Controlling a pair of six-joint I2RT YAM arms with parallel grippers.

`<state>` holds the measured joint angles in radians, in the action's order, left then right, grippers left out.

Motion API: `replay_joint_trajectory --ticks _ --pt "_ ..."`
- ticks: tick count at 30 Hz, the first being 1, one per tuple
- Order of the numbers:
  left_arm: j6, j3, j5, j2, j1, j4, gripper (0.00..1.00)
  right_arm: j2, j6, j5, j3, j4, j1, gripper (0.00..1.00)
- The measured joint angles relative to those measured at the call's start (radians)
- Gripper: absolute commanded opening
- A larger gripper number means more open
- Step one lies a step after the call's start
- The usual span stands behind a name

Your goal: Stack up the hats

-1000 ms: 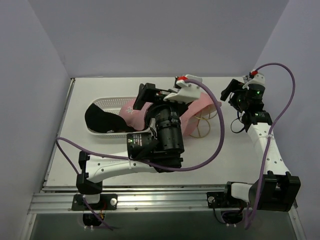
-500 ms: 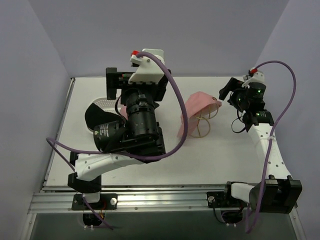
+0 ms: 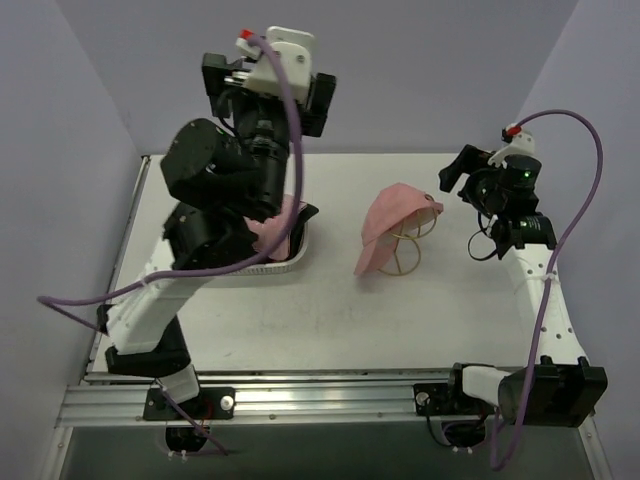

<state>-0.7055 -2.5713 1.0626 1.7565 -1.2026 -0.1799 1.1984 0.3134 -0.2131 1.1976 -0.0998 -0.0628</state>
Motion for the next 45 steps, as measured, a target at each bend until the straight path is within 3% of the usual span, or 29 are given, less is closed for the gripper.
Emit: replay_joint_trajectory --ticks 4,9,13,17,23,30,45 --pt "0.377 0.27 -0.349 -0.234 0.208 -0.218 0.94 0.0 -0.011 -0.002 0.039 -0.043 0.0 0.77" --pt "0.685 0.766 -0.676 -0.521 0.297 -0.222 0.94 -0.008 -0.039 -0.004 0.119 -0.117 0.0 0.48" --pt "0.802 0.963 -0.819 -0.527 0.301 -0.219 0.94 -0.01 -0.054 -0.032 0.206 -0.201 0.0 0.45" --pt "0.856 1.043 -0.909 -0.404 0.302 -0.227 0.95 -0.033 -0.053 -0.07 0.232 -0.269 0.0 0.45" --pt "0.914 1.116 -0.996 -0.331 0.301 -0.201 0.97 -0.036 -0.049 -0.168 0.231 -0.338 0.0 0.4" --pt "0.965 1.281 -1.027 -0.331 0.271 -0.055 0.98 0.014 -0.047 -0.204 0.231 -0.384 0.029 0.45" --pt "0.928 1.456 -0.871 -0.212 0.163 0.095 0.99 0.054 -0.018 -0.196 0.189 -0.431 0.051 0.48"
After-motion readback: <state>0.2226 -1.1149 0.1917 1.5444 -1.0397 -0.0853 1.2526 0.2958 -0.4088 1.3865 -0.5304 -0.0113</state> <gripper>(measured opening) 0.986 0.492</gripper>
